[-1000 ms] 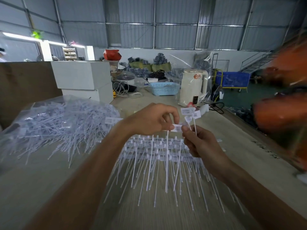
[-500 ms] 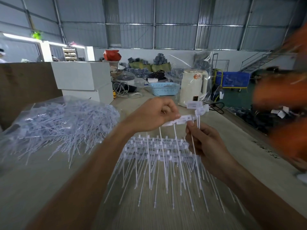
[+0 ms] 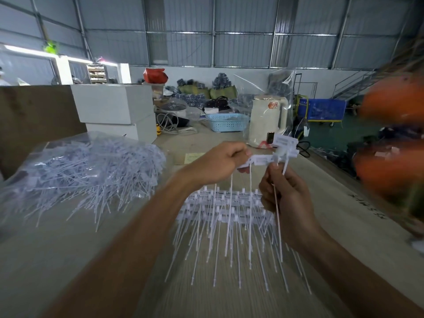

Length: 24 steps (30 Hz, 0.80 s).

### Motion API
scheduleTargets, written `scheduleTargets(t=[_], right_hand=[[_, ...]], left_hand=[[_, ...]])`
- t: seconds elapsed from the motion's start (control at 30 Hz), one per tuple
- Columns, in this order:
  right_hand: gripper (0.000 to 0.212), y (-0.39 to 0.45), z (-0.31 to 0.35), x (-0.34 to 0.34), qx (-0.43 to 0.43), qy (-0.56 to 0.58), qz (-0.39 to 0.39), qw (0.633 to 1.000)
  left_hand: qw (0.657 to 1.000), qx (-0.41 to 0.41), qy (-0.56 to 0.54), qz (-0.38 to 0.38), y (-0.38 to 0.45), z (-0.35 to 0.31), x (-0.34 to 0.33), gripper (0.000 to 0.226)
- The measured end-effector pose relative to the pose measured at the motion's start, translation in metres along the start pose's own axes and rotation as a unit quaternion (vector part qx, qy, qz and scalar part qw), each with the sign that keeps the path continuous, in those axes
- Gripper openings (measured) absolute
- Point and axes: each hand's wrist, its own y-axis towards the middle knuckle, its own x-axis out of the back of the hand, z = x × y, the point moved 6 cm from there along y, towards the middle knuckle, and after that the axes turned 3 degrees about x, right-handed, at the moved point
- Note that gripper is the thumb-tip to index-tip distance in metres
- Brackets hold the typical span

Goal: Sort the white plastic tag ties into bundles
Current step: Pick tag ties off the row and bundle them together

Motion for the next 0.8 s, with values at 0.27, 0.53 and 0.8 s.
scheduleTargets(t=[0.27, 0.53, 0.8], right_hand=[[0.03, 0.002, -0.003, 0.011, 0.033, -0.087, -0.048, 0.995], [0.027, -0.002, 0.026, 0.001, 0.215, -0.258, 0.036, 0.941], [0.025, 0.008, 0.027, 0.013, 0.247, -0.364, 0.071, 0.895]], left_hand=[[1.0, -0.009, -0.017, -0.007, 0.004, -0.001, -0.002, 0.031], [0.996, 0.04, -0.056, 0.062, -0.002, 0.005, 0.0, 0.039], [0.982, 0.082, -0.09, 0.142, -0.008, 0.009, -0.009, 0.035]])
